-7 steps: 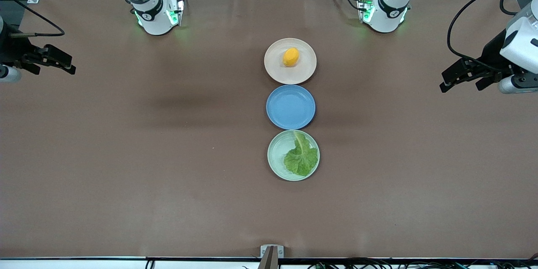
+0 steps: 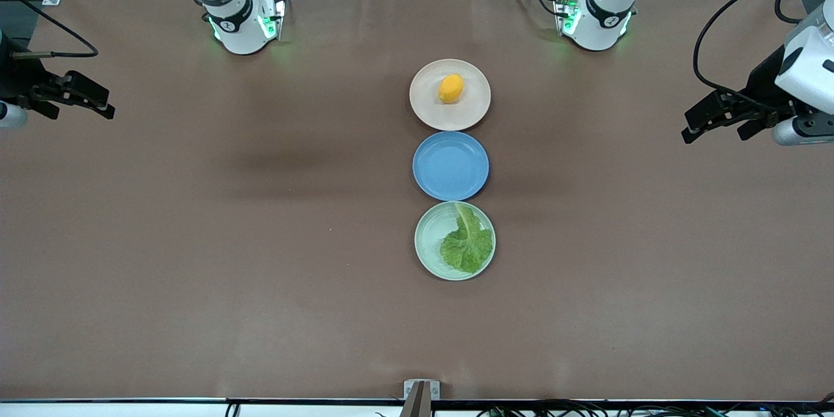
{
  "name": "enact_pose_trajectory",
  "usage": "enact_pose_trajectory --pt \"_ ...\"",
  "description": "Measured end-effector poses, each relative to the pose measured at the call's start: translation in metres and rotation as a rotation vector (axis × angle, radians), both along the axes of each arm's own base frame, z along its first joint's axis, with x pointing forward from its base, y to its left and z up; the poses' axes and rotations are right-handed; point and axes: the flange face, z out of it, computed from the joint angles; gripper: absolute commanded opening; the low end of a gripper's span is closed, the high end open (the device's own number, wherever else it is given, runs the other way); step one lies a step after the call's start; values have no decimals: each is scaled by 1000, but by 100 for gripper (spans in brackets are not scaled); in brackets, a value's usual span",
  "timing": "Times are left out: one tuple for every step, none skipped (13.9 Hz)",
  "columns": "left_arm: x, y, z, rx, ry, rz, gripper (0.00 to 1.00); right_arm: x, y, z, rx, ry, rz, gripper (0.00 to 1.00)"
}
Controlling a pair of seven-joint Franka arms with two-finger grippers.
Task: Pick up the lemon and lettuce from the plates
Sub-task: 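Reach the left gripper down to the lettuce on the green plate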
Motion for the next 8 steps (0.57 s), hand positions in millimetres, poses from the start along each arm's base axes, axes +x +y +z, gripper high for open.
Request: enact_pose_trajectory --pt "0 -1 0 0 0 -1 100 0 1 0 0 0 1 100" --pt "0 -2 -1 0 1 -4 100 0 2 0 0 0 3 100" --pt "1 -5 -4 0 8 -7 100 0 2 0 1 0 4 100" --pt "4 -9 -11 -1 21 -4 100 0 3 0 3 -1 4 100" --pt "9 -14 -22 -2 42 14 100 0 3 0 7 -2 4 100" --pt "14 -25 -35 -5 67 43 100 0 4 1 9 -3 4 100" --pt "21 -41 -50 -9 89 82 100 0 4 1 10 -3 5 100" --pt "28 -61 -66 -12 107 127 100 0 4 1 11 -4 5 100"
